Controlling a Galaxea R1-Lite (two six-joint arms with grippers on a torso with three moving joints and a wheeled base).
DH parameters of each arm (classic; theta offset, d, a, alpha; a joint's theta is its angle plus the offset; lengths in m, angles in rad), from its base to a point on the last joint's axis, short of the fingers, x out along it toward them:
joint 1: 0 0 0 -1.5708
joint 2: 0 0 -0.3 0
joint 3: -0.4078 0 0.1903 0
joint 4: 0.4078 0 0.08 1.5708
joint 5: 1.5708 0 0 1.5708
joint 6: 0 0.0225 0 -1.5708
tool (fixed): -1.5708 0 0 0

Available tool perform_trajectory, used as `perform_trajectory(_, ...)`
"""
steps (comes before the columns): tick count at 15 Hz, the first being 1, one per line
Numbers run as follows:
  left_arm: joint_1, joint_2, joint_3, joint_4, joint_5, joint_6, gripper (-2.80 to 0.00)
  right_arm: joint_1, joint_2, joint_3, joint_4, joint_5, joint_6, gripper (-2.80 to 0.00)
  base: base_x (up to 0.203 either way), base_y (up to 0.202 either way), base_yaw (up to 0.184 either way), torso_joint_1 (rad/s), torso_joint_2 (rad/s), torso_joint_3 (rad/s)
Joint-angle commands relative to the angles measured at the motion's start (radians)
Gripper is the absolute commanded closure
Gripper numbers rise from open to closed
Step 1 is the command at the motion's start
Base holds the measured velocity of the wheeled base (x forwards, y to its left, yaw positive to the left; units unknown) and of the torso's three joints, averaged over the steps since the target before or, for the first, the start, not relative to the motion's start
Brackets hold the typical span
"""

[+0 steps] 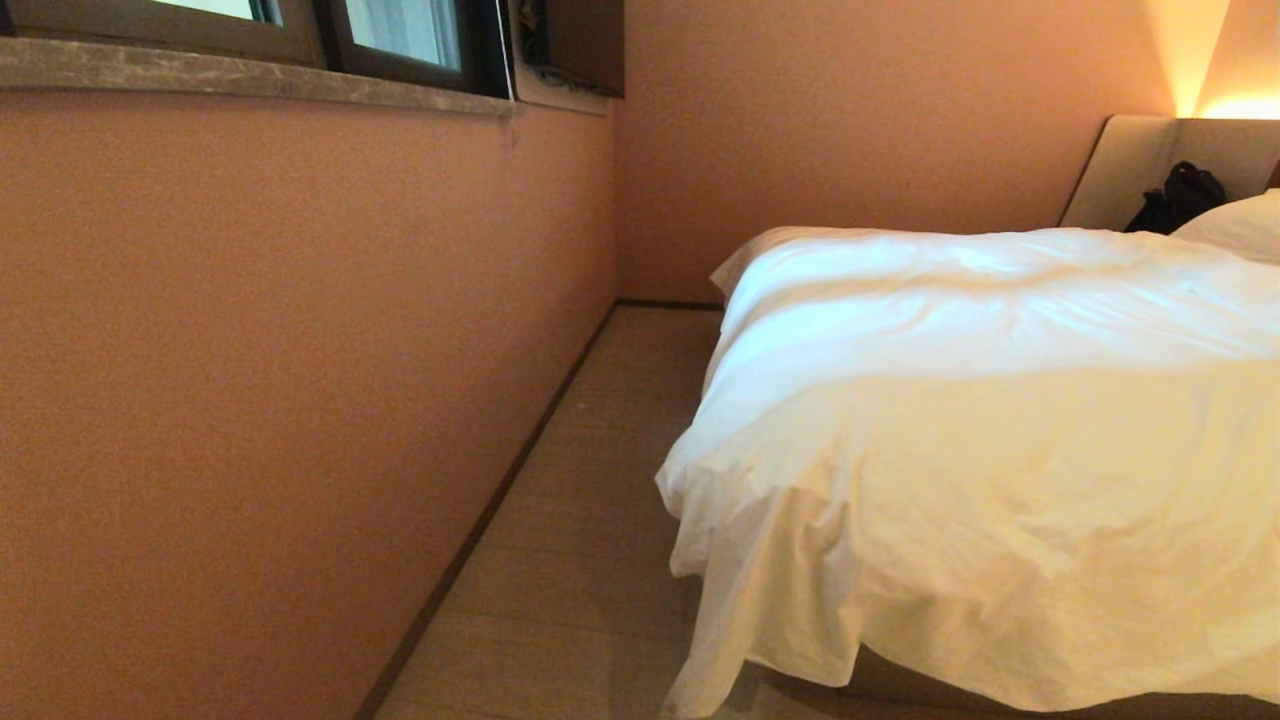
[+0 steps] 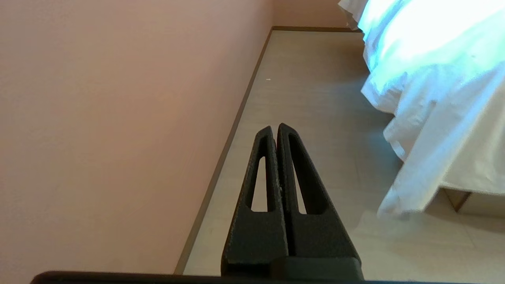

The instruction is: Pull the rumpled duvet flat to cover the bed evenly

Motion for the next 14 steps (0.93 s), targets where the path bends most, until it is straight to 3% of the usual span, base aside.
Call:
perform_trajectory(1,0.000,0.000,0.000,0.001,-0.001,0.000,0.00,0.001,0.001,0.000,-0.001,0.000,0.000,0.00,-0.180,0.000,0.000,0.000,0.00,0.000)
perform_trajectory(14,0.000,0.000,0.000,0.001,-0.001,0.000,0.00,0.001,0.001,0.000,-0.001,0.000,0.000,0.00,-0.007,0.000,0.000,0.000,0.00,0.000)
